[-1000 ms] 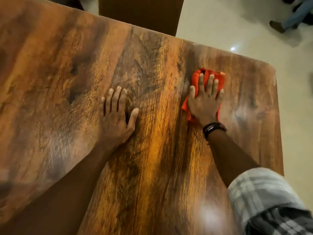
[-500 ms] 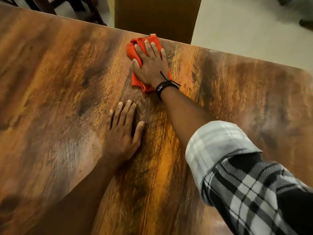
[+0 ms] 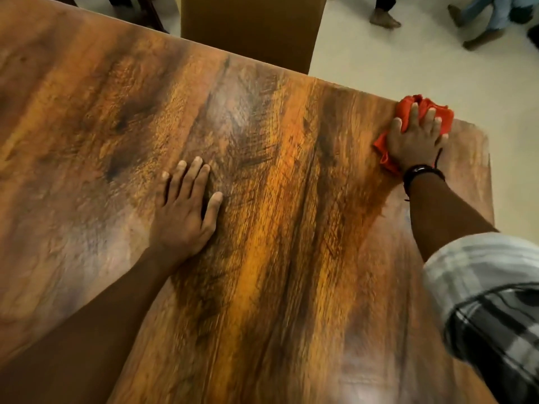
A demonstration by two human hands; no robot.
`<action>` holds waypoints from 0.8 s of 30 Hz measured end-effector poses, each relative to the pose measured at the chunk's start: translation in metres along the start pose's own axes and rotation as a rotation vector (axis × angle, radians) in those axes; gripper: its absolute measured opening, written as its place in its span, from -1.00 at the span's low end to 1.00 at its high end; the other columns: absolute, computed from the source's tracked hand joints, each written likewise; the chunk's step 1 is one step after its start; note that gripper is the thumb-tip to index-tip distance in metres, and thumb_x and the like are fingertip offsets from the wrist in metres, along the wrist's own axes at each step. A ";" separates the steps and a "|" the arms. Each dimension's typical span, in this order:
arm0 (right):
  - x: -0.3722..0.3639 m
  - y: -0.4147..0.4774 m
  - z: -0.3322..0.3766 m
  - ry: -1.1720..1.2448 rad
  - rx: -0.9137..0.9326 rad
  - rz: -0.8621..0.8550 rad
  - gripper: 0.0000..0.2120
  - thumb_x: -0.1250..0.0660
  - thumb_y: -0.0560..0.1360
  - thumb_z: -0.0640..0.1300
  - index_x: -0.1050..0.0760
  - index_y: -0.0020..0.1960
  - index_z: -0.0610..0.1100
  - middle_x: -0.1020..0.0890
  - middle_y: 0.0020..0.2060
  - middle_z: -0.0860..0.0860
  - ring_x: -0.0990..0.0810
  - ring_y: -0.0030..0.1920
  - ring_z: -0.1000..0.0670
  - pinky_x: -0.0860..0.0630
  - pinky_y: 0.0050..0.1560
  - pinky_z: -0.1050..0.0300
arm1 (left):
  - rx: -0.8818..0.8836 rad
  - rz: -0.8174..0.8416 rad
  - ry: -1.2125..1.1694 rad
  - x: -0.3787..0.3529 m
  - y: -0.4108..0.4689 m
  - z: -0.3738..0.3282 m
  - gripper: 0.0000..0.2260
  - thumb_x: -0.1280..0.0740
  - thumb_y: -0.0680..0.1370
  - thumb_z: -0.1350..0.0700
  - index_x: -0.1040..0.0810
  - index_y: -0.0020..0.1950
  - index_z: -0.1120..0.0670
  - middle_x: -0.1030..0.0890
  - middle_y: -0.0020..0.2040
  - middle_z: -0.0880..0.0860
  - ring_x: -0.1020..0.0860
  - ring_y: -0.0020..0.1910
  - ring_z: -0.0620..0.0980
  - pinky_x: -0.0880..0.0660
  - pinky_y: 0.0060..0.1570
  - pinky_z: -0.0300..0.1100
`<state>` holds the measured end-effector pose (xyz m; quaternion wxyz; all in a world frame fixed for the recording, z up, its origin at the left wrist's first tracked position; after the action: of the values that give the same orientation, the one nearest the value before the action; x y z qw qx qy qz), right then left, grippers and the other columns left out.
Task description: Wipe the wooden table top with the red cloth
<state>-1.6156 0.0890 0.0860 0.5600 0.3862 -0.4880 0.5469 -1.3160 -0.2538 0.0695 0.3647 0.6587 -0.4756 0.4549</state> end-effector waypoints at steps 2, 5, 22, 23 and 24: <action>-0.010 -0.017 0.023 -0.014 0.070 -0.002 -0.41 0.06 0.67 0.16 0.04 0.63 0.00 0.04 0.62 -0.13 0.09 0.61 -0.18 0.19 0.56 -0.27 | -0.006 -0.014 -0.001 0.000 0.000 0.001 -0.43 0.07 0.66 -0.20 -0.18 0.59 0.07 -0.16 0.61 0.03 -0.02 0.61 0.03 0.08 0.57 0.11; -0.030 -0.060 0.058 -0.039 0.260 0.011 -0.41 0.07 0.66 0.21 0.05 0.63 0.05 0.05 0.63 -0.09 0.10 0.62 -0.15 0.21 0.55 -0.25 | -0.017 -0.012 -0.017 0.000 0.001 0.002 -0.44 0.06 0.66 -0.19 -0.18 0.59 0.08 -0.16 0.61 0.03 -0.02 0.61 0.04 0.09 0.57 0.10; -0.089 -0.453 0.112 -0.035 0.733 0.068 -0.45 -0.05 0.64 0.16 -0.11 0.60 0.10 -0.15 0.60 -0.02 -0.05 0.61 -0.08 0.08 0.52 -0.36 | 0.106 -0.155 -0.531 0.051 -0.203 0.022 -0.62 -0.12 0.67 -0.02 -0.54 0.30 0.18 -0.58 0.29 0.12 -0.51 0.30 0.06 -0.41 0.34 0.08; -0.089 -0.470 0.108 -0.044 0.733 0.089 -0.45 -0.04 0.64 0.15 -0.09 0.61 0.10 -0.13 0.61 -0.02 -0.04 0.61 -0.08 0.10 0.52 -0.37 | 0.128 -0.111 -0.528 0.051 -0.223 0.024 -0.61 -0.11 0.67 -0.04 -0.53 0.32 0.16 -0.56 0.31 0.10 -0.50 0.32 0.05 -0.40 0.35 0.08; -0.089 -0.489 0.104 -0.054 0.734 0.112 -0.44 -0.03 0.64 0.15 -0.08 0.61 0.10 -0.12 0.61 -0.02 -0.02 0.61 -0.08 0.10 0.51 -0.38 | 0.148 -0.069 -0.527 0.052 -0.243 0.025 -0.60 -0.10 0.67 -0.06 -0.51 0.33 0.13 -0.55 0.33 0.09 -0.48 0.34 0.03 -0.38 0.36 0.09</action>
<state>-1.1380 -0.0828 0.0731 0.3403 0.5482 -0.2945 0.7049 -1.0696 -0.2233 0.0991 0.1947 0.7950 -0.4968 0.2884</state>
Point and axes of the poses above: each hand's wrist, its own y-axis towards the middle knuckle, its own x-axis out of the back of the hand, z = x × y, the point moved 4 cm from there along y, towards the middle knuckle
